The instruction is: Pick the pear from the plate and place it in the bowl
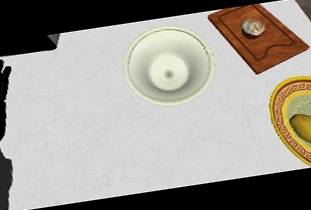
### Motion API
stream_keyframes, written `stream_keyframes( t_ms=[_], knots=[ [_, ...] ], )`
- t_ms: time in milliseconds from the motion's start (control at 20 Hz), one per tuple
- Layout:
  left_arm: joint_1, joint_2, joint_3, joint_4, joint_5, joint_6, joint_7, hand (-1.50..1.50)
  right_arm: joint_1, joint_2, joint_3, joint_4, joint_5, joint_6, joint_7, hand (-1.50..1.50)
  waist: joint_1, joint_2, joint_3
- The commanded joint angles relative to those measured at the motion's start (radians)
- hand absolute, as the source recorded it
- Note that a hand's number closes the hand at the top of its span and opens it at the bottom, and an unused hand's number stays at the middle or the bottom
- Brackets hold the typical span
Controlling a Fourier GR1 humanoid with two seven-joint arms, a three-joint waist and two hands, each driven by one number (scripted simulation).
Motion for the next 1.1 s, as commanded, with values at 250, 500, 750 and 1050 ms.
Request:
stream_keyframes(
  t_ms=[250, 500, 750, 1050],
  knots=[
    [0.010, -0.029, -0.022, -0.054, -0.019, 0.040, 0.045, 0.00, -0.142, 0.126, 0.025, -0.075, -0.069, 0.252, 0.147, 1.50, -0.016, -0.006, -0.001],
    [0.013, 0.023, 0.043, 0.044, 0.002, -0.004, -0.030, 0.00, -0.194, 0.239, 0.045, -0.210, -0.102, 0.288, 0.345, 1.50, -0.036, -0.010, -0.002],
    [0.004, 0.012, 0.017, 0.003, 0.001, -0.003, 0.016, 0.00, -0.195, 0.400, 0.106, -0.282, -0.086, 0.285, 0.490, 1.50, -0.032, -0.011, -0.001],
    [0.052, -0.007, 0.015, -0.022, -0.009, 0.000, -0.023, 0.00, -0.120, 0.521, 0.137, -0.353, -0.074, 0.247, 0.582, 1.50, -0.028, -0.007, -0.001]
  ],
)
